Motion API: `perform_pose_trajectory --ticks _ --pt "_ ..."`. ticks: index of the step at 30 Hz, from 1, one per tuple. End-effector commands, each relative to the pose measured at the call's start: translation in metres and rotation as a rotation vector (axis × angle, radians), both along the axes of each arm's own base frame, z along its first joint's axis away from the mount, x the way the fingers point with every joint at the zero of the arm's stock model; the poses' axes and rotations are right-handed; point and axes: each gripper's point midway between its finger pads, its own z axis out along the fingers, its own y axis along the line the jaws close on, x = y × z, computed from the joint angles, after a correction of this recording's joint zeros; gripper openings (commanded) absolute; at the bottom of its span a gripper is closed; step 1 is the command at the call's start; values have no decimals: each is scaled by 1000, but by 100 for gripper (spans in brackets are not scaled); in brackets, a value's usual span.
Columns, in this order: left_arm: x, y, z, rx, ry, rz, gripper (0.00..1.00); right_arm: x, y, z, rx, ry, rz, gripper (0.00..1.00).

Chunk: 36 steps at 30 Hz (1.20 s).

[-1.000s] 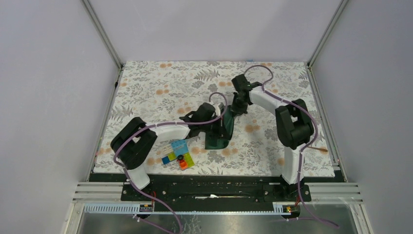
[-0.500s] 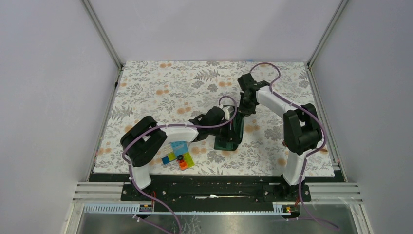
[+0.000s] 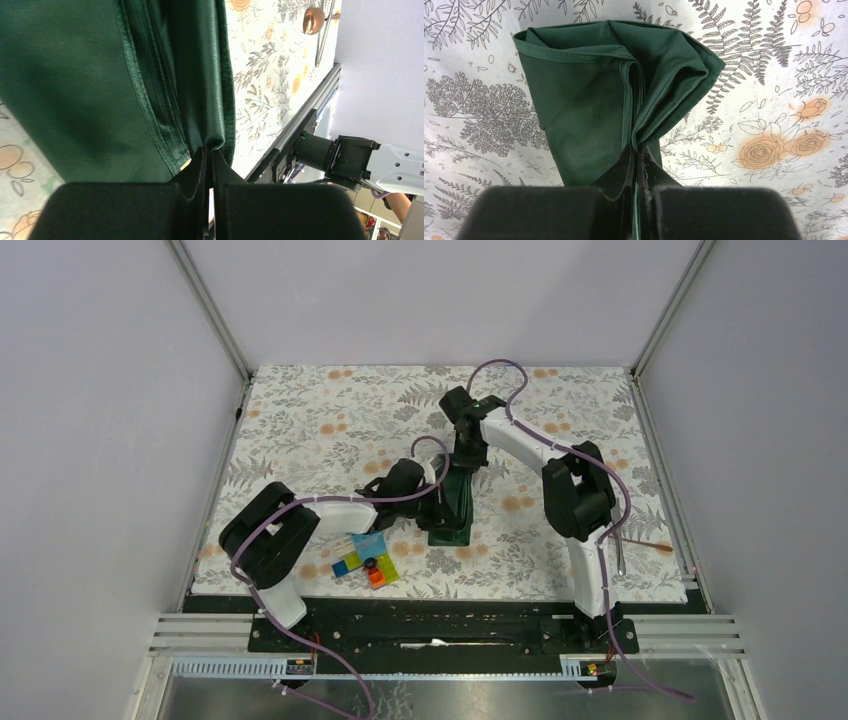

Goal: Fold the napkin into a case and place the utensils inside
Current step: Fold the 2/3-rectangle-folded napkin at the center of the board.

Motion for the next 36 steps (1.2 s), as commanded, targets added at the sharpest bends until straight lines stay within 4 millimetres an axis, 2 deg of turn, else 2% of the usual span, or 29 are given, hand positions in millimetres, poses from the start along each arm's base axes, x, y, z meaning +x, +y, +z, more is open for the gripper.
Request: perform_pose_trajectory --ticks 1,7,10,13,17,21,24,30,36 --pt "-1 6 14 -36 -48 -21 6 9 5 8 -15 -21 -59 0" --pt "4 20 6 20 -61 8 35 11 20 2 11 2 -69 0" --pt "6 27 13 29 -85 20 47 10 23 1 9 0 -73 0" --pt "13 38 27 45 -117 42 56 11 26 0 9 -1 -70 0" --pt "23 57 41 67 -125 79 61 10 30 0 4 -5 -53 0" --pt "35 82 42 74 -76 163 63 8 28 -2 -11 -3 -37 0" --pt "52 95 32 115 -41 234 59 7 29 -3 -10 -1 -29 0" --pt "91 89 -5 172 1 283 43 5 35 -4 -7 -1 -20 0" --pt "103 91 -40 254 24 294 28 5 42 -3 0 -8 -14 0"
